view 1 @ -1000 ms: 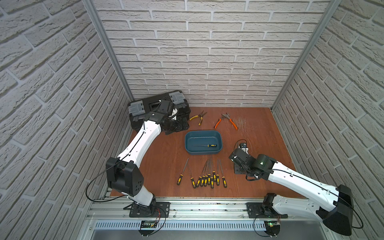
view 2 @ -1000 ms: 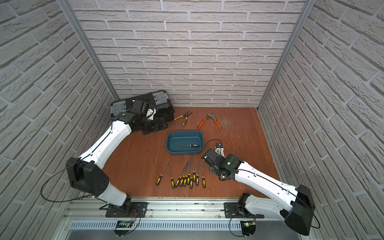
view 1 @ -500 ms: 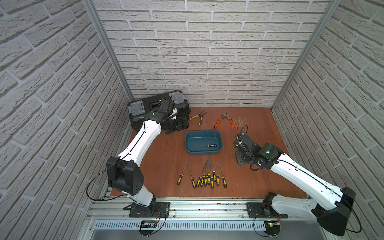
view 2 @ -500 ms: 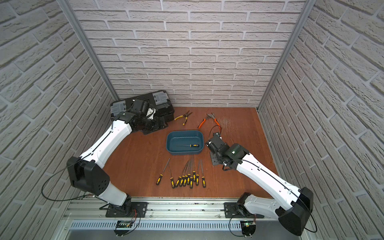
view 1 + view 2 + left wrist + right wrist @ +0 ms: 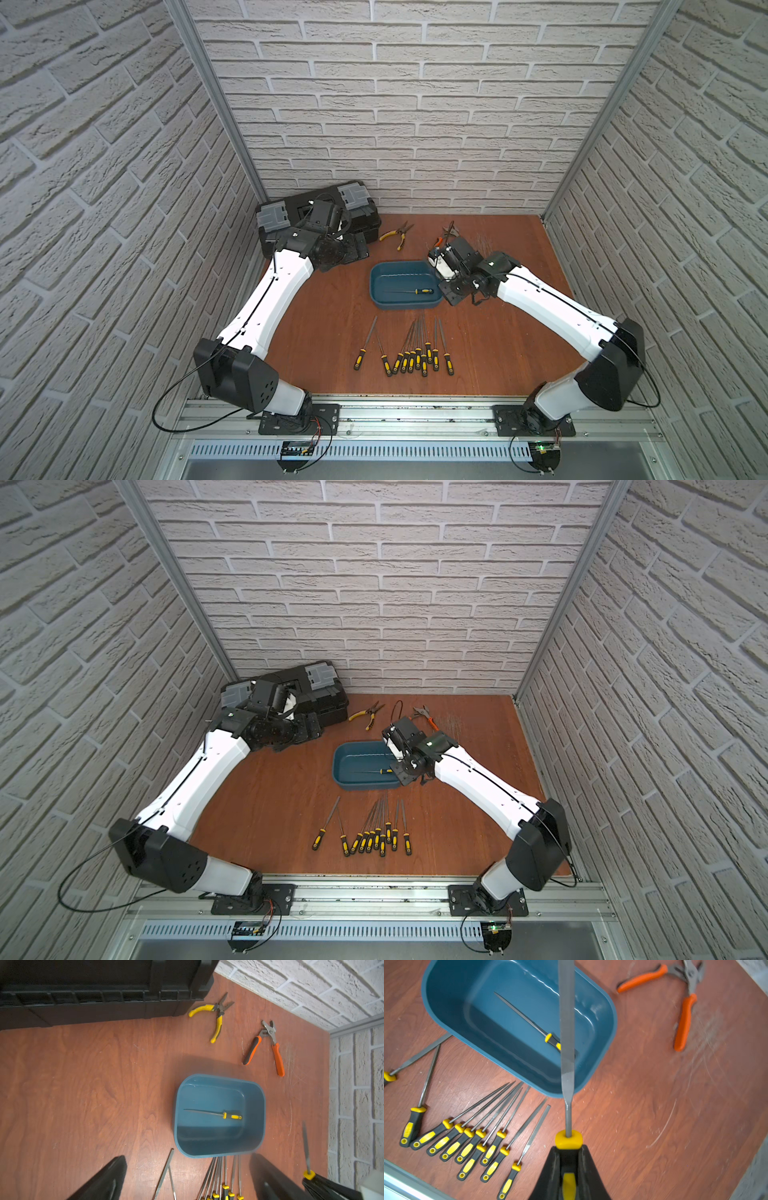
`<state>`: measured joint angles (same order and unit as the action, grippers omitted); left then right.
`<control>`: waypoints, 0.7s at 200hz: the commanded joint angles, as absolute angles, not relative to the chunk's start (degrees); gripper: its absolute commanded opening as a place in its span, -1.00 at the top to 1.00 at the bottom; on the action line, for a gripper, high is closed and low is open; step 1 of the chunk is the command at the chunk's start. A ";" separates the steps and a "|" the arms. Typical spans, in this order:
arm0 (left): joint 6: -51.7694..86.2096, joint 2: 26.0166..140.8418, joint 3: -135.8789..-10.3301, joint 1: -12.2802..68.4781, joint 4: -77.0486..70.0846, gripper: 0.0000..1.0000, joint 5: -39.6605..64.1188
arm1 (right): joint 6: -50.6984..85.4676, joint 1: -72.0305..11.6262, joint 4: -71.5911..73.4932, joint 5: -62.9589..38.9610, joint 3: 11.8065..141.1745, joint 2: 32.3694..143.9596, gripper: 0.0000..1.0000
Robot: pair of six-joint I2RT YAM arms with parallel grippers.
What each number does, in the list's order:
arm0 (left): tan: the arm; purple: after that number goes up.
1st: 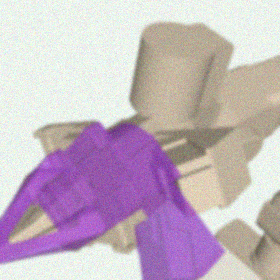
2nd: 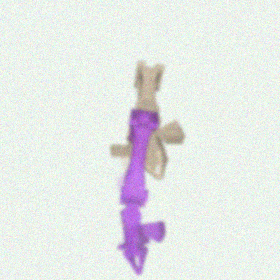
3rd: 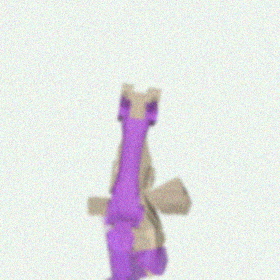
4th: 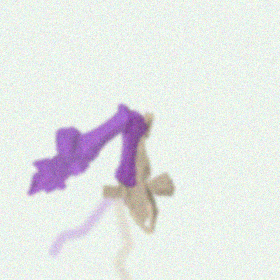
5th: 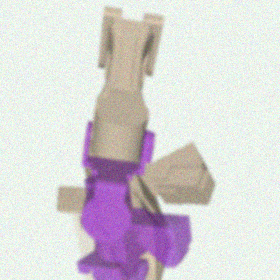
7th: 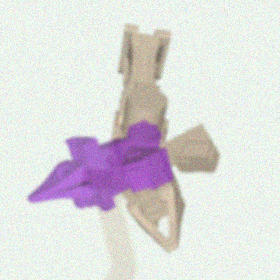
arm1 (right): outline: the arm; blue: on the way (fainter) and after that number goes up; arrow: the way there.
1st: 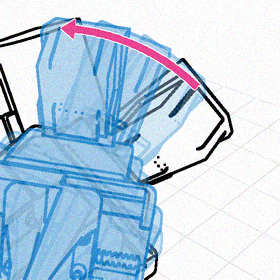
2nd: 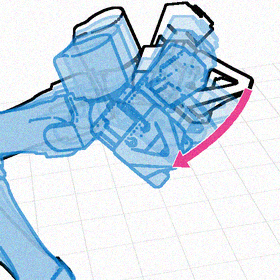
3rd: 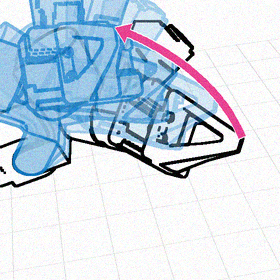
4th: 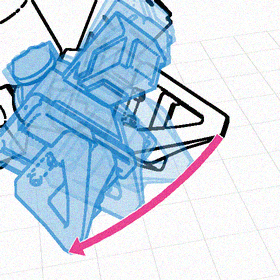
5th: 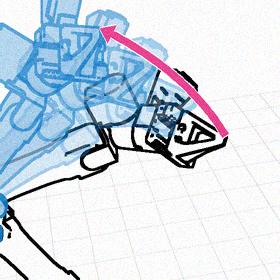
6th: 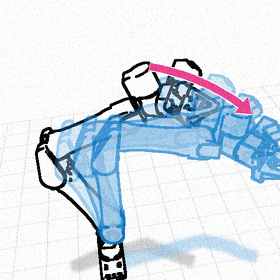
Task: Put the file tool into the storage box
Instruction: Place the file tool in the storage box.
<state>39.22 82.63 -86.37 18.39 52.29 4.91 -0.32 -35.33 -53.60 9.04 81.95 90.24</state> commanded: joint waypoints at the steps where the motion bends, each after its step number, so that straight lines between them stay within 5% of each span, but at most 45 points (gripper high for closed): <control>1: 41.88 79.45 -83.17 18.53 55.35 -0.97 0.68 | -9.78 -35.02 -52.36 5.65 88.09 96.43 0.95; 47: 46.28 73.89 -77.04 18.70 57.41 -0.97 -1.28 | -22.51 -34.56 -52.56 4.56 98.79 110.41 0.95; 140: 52.13 74.81 -77.22 23.99 58.32 -0.97 -6.43 | -33.75 -33.75 -43.23 8.75 97.91 117.92 0.95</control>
<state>50.15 73.63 -75.88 23.27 58.06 -3.95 -29.08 -33.89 -47.88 7.27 98.15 118.28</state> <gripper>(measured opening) 0.983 0.161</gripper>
